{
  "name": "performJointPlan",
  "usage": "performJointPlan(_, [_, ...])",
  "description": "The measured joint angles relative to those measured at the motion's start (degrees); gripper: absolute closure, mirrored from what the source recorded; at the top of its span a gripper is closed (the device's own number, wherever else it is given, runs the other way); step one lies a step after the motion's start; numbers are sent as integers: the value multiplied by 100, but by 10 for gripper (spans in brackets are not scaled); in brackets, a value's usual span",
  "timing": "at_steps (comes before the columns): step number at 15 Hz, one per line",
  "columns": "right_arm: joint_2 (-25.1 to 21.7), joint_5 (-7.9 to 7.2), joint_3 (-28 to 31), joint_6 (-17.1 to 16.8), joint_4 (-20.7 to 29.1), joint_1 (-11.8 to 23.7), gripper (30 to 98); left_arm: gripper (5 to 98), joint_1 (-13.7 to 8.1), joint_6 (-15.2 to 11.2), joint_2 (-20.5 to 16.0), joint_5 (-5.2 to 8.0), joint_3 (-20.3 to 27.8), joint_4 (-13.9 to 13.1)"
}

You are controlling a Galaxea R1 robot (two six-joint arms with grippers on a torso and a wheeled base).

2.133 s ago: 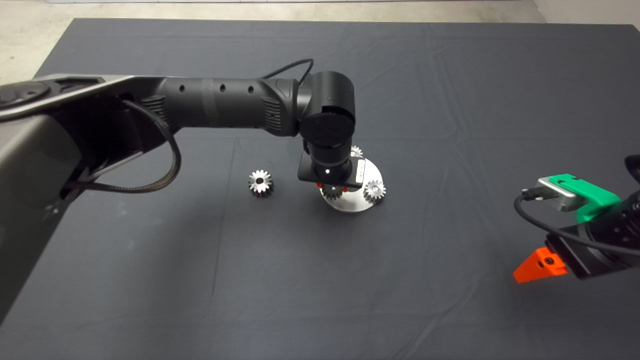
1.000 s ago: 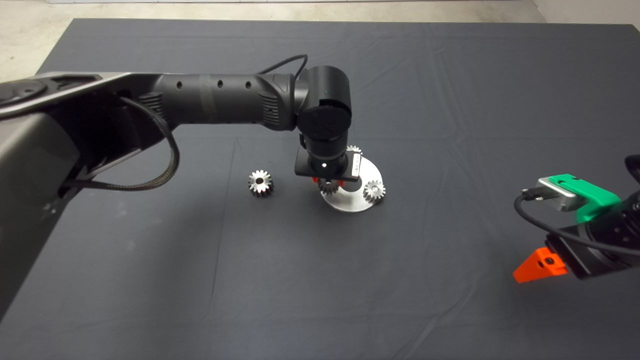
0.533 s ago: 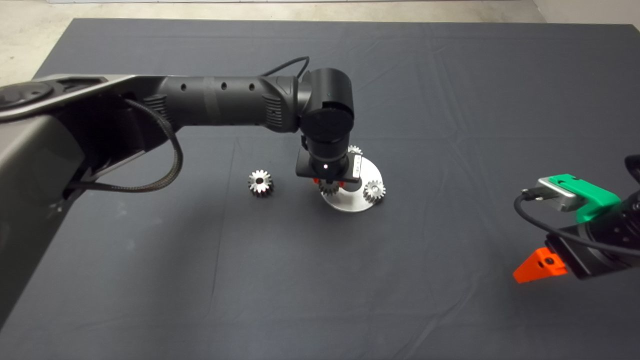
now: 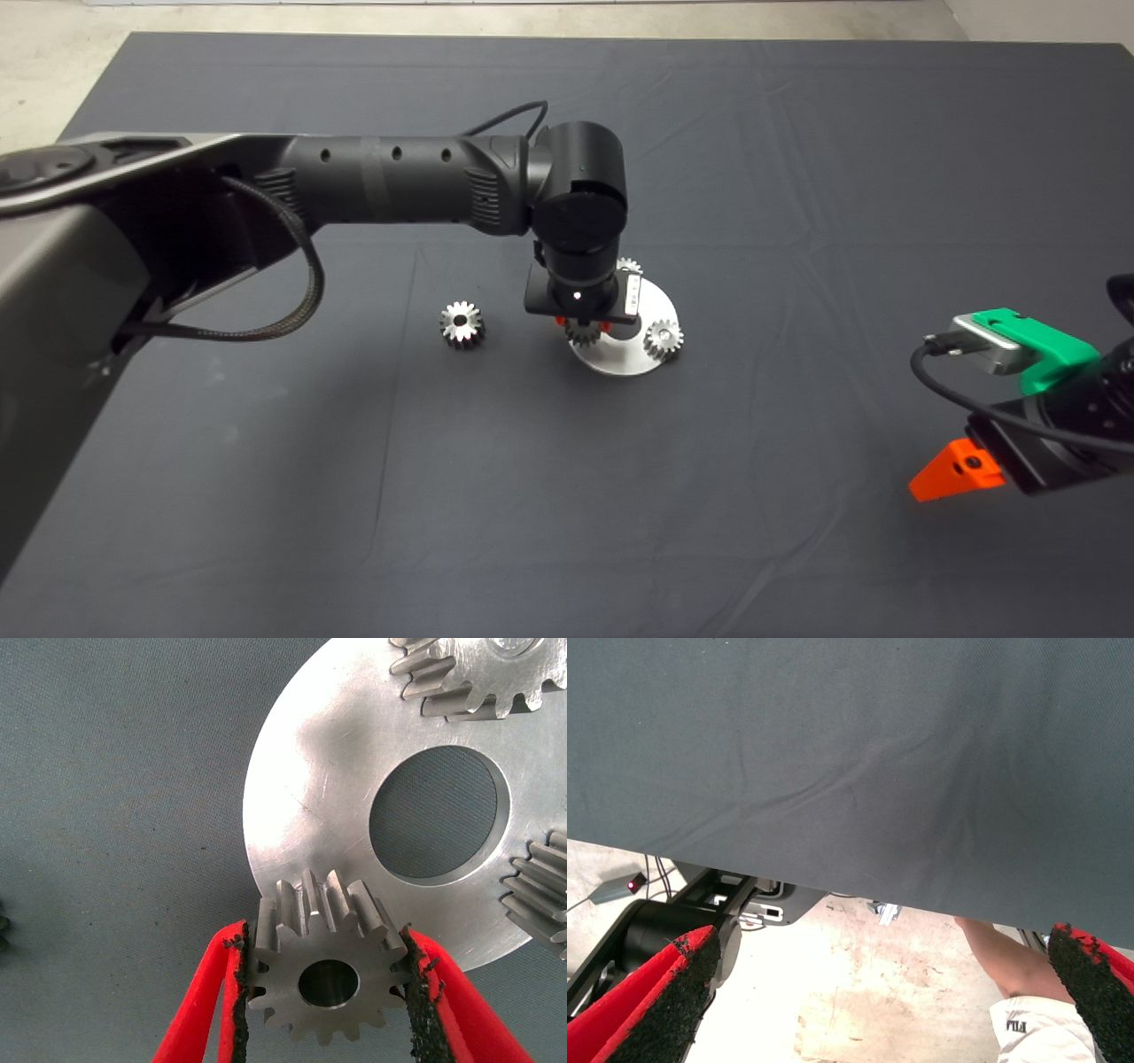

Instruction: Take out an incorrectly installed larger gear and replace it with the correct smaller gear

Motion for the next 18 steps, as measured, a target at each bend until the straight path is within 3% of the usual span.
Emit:
performJointPlan(9, [0, 0, 0, 0, 0, 0, 308, 598, -5, 15, 11, 39, 53, 16])
performJointPlan(12, [-2, 0, 2, 0, 3, 0, 308, 550, -50, -7, -72, 164, 317, 18])
performJointPlan(15, [0, 0, 4, -2, 5, 0, 308, 498, -275, -449, -450, 245, 1424, 16])
performJointPlan(18, [-4, -5, 11, -2, 11, 0, 308, 453, -543, -1018, -1498, 262, 2802, -86])
